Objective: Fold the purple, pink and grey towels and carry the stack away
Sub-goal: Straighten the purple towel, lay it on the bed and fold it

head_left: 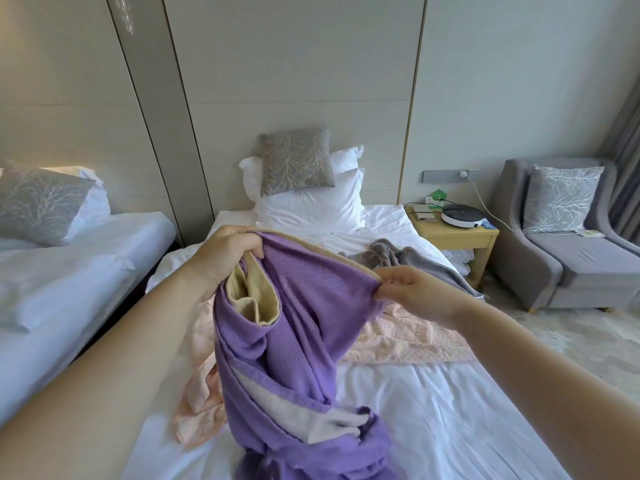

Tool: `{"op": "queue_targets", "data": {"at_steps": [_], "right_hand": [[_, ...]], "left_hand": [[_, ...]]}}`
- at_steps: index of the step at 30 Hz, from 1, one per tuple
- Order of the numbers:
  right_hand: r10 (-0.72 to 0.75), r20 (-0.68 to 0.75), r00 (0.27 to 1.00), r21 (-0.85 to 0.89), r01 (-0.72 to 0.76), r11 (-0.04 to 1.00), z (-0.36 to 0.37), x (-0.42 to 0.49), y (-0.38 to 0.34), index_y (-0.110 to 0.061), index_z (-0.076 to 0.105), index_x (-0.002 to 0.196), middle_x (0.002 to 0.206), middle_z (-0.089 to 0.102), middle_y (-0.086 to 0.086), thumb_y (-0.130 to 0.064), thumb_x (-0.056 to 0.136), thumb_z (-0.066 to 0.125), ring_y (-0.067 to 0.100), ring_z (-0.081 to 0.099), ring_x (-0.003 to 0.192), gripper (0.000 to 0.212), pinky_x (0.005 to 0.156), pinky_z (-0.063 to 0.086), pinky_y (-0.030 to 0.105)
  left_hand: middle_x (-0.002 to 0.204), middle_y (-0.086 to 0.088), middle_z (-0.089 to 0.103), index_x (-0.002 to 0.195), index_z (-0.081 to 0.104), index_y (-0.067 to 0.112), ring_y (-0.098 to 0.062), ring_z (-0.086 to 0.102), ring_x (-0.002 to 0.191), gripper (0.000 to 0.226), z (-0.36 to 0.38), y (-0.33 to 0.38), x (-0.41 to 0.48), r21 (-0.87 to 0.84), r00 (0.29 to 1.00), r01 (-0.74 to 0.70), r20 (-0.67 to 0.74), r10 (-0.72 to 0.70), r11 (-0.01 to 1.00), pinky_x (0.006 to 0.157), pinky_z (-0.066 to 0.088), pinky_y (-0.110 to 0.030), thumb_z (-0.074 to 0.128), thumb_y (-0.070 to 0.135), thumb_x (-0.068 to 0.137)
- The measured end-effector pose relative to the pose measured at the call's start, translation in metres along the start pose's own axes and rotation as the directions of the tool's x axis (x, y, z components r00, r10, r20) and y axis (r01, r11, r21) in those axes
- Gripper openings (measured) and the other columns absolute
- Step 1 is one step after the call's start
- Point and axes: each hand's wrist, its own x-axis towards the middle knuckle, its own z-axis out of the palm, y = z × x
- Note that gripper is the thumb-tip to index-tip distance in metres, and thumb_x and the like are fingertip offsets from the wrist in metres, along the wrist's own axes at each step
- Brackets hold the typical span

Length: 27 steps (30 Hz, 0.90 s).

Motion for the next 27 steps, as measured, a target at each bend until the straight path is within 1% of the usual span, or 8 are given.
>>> {"op": "queue_targets", "data": {"at_steps": [3,7,10,13,17,19,24,27], "right_hand": [[-0.057,0.102,0.993,0.189,0.037,0.981,-0.003,-0.001,-0.005,-0.02,0.066,0.075,0.073,0.056,-0.003,-0.018,0.091,0.059,0.01,0.048,0.071,0.018,0.067,0.039,0.021],[0.027,0.204,0.979,-0.303,0.037,0.952,-0.016,0.004,-0.004,-0.006,0.054,0.075,0.068,0.043,-0.001,-0.044,0.086,0.063,0.012,0.04,0.065,0.04,0.061,0.033,0.029],[0.122,0.125,0.985,-0.739,0.01,0.674,-0.03,0.013,-0.006,-0.016,0.05,0.07,0.064,0.045,-0.007,-0.058,0.086,0.053,0.014,0.043,0.069,0.045,0.075,0.03,0.033],[0.13,0.083,0.988,-0.926,0.028,0.377,-0.046,0.017,-0.013,-0.025,0.05,0.068,0.086,0.044,-0.01,-0.066,0.085,0.044,0.015,0.039,0.088,0.045,0.083,0.025,0.037],[0.435,0.123,0.892,-0.963,0.001,0.27,-0.059,0.002,0.002,-0.021,0.058,0.082,0.081,0.055,-0.003,-0.058,0.086,0.053,0.014,0.049,0.066,0.038,0.058,0.034,0.025],[0.433,0.019,0.901,-0.985,-0.056,0.161,-0.062,-0.004,0.018,-0.018,0.06,0.093,0.08,0.06,-0.002,-0.051,0.087,0.058,0.013,0.05,0.064,0.033,0.049,0.029,0.021],[0.146,-0.175,0.974,-0.973,-0.193,0.127,-0.075,-0.003,0.04,-0.023,0.059,0.093,0.091,0.056,-0.002,-0.022,0.09,0.058,0.023,0.061,0.096,0.004,0.067,0.047,0.03],[0.169,-0.066,0.983,-0.97,-0.103,0.222,-0.094,-0.01,0.04,-0.024,0.065,0.098,0.105,0.057,-0.005,-0.007,0.088,0.048,0.018,0.057,0.098,0.026,0.082,0.05,0.034]], "left_hand": [[0.047,-0.002,0.044,0.052,0.06,0.013,-0.016,0.041,0.044,0.008,-0.01,-0.009,-0.001,0.021,0.996,0.046,-0.083,-0.044,0.999,0.046,0.031,-0.021,0.054,0.018,0.052],[0.062,-0.01,0.046,0.077,0.063,-0.005,-0.022,0.044,0.059,0.035,-0.027,-0.022,0.001,0.063,0.993,0.057,-0.112,-0.05,0.996,0.056,0.032,-0.028,0.054,0.018,0.053],[0.056,-0.005,0.048,0.077,0.064,-0.01,-0.014,0.044,0.055,0.038,-0.029,-0.033,0.003,0.136,0.998,0.029,-0.05,-0.023,0.99,0.056,0.031,-0.028,0.057,0.02,0.054],[0.043,0.005,0.044,0.053,0.057,0.007,-0.005,0.039,0.043,0.035,-0.03,-0.046,0.006,0.379,0.988,-0.038,0.155,-0.022,0.925,0.05,0.033,-0.022,0.08,0.033,0.057],[0.052,0.009,0.049,0.068,0.063,0.026,-0.003,0.045,0.045,0.06,-0.044,-0.069,0.002,0.613,0.966,-0.068,0.237,-0.101,0.787,0.049,0.037,-0.016,0.068,0.083,0.048],[0.061,0.009,0.052,0.076,0.057,0.039,-0.003,0.045,0.05,0.064,-0.049,-0.078,-0.001,0.656,0.982,-0.083,0.183,-0.051,0.75,0.053,0.037,-0.02,0.056,0.094,0.043],[0.069,0.003,0.052,0.081,0.053,0.04,-0.009,0.044,0.056,0.069,-0.053,-0.076,0.003,0.593,0.986,-0.161,0.129,0.104,0.789,0.058,0.04,-0.028,0.053,0.095,0.041],[0.069,-0.006,0.063,0.073,0.06,0.028,-0.013,0.049,0.06,0.06,-0.067,-0.062,0.009,0.494,0.977,-0.161,-0.041,0.208,0.855,0.062,0.04,-0.029,0.053,0.085,0.056]]}}
